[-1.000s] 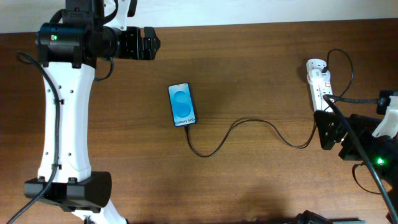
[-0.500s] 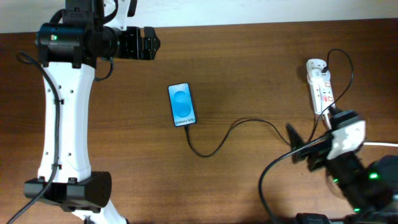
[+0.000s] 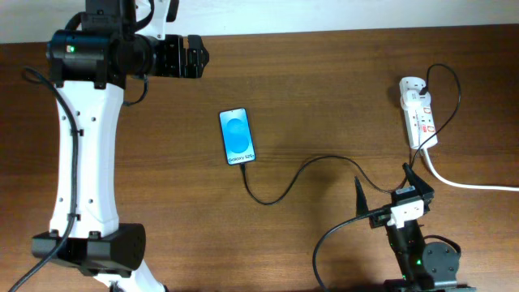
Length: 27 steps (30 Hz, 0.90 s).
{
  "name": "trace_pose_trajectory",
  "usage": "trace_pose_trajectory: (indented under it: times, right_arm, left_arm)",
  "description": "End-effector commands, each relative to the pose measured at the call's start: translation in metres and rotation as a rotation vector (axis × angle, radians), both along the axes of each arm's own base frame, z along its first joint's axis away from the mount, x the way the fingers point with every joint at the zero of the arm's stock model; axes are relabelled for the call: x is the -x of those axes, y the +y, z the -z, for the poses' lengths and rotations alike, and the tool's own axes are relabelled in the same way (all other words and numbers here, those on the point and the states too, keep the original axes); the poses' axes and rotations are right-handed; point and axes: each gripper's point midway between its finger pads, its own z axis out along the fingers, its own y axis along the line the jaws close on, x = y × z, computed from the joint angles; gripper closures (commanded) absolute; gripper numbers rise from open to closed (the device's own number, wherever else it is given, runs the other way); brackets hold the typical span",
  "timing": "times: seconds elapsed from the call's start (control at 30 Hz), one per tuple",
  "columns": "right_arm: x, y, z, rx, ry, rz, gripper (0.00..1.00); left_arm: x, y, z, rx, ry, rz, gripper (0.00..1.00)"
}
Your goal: Plug charger to phone and switch on socket
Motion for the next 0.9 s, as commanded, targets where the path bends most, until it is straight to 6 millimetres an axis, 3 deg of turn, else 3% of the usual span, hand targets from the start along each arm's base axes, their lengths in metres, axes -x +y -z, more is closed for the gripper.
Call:
trace_pose_trajectory:
  times: [0.0, 0.13, 0.7, 0.87]
  right_arm:
    - [-0.004, -0.001, 0.019, -0.009, 0.007, 0.013, 0.02]
    - [-0.004, -0.001, 0.042, -0.005, 0.102, 0.013, 0.02]
    - [-0.004, -0.002, 0.042, -0.005, 0.102, 0.014, 0.01]
    - [-0.004, -0.002, 0.042, -0.005, 0.101, 0.014, 0.02]
  left_arm:
    - [0.003, 0.002, -0.007, -0.004, -0.018, 0.000, 0.01]
    - [0.003, 0.002, -0.007, -0.004, -0.018, 0.000, 0.01]
    - [0.003, 0.002, -0.007, -0.004, -0.018, 0.000, 0.01]
    - [0.013, 0.003, 0.001, -0.009, 0.033, 0.000, 0.01]
